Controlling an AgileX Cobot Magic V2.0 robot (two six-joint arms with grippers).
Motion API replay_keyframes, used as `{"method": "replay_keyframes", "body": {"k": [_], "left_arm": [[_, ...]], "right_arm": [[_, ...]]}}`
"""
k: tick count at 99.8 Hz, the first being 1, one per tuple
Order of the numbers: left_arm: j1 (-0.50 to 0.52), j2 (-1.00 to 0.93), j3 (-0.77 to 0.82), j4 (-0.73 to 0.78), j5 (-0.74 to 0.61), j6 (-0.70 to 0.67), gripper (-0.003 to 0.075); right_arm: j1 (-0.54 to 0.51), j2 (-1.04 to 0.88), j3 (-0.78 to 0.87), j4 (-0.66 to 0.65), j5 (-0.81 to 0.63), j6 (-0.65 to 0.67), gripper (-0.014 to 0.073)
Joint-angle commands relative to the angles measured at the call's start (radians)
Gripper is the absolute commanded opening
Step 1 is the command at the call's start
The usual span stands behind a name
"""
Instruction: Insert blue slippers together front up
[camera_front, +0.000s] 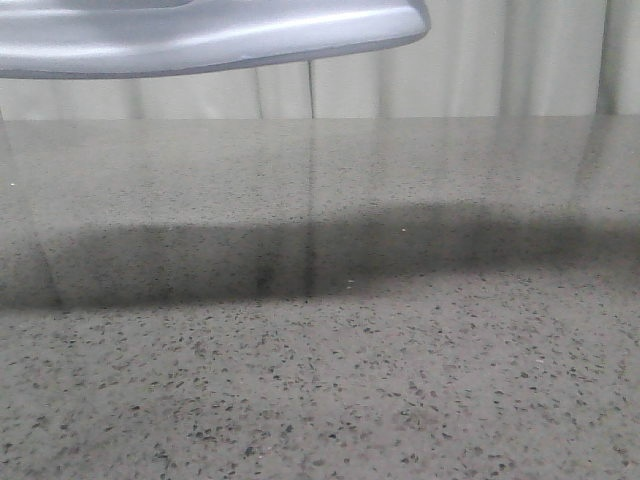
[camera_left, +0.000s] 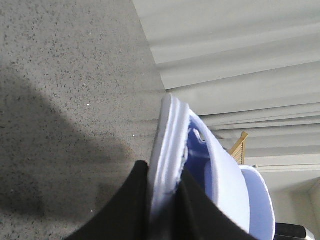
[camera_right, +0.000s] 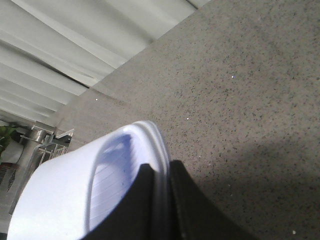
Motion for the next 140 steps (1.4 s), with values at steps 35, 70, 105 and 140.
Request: {"method": "replay_keyframes", "body": {"k": [35, 70, 105, 140], "left_arm": [[-0.011, 0.000, -0.026, -0.083, 0.113, 0.000, 0.0015], [-0.045, 0.000, -0.026, -0.168, 0.127, 0.000, 0.0016], [-0.045, 0.000, -0.055, -0.194, 0.188, 0.000, 0.0016], [-0.045, 0.000, -0.079, -0.194, 0.220, -0.005, 0.0016]], "right_arm": [[0.004, 0.075, -0.035, 0.144, 0.238, -0.149, -0.0106], [0.004, 0.091, -0.035, 0.155, 0.282, -0.175, -0.0106], [0.004, 0.112, -0.035, 0.159, 0.369, -0.224, -0.0106], [0.004, 0.138, -0.035, 0.234, 0.408, -0.311, -0.0106]]}}
